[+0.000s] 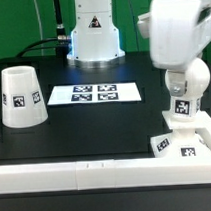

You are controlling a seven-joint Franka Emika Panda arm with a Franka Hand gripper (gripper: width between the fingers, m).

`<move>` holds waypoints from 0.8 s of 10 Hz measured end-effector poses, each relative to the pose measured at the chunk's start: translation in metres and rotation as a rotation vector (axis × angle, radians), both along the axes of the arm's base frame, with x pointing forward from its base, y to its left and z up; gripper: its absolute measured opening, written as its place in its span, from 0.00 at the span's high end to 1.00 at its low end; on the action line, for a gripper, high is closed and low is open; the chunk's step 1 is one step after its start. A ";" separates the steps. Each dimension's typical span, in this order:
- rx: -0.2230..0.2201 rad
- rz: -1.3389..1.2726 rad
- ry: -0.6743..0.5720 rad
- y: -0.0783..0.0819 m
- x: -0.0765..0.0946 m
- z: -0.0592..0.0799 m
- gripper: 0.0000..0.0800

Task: Assemble lamp

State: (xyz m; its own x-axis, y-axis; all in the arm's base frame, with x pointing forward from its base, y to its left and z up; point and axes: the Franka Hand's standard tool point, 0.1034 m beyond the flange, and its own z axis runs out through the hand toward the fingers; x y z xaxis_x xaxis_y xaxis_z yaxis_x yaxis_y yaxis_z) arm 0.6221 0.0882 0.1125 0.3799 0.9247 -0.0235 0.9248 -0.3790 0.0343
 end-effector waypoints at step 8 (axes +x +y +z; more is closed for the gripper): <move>-0.061 0.546 0.019 0.005 0.000 -0.001 0.13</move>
Offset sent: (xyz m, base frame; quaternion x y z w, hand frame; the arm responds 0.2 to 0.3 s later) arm 0.0001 0.0161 0.0031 -0.0135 -0.0094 -0.2342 0.9721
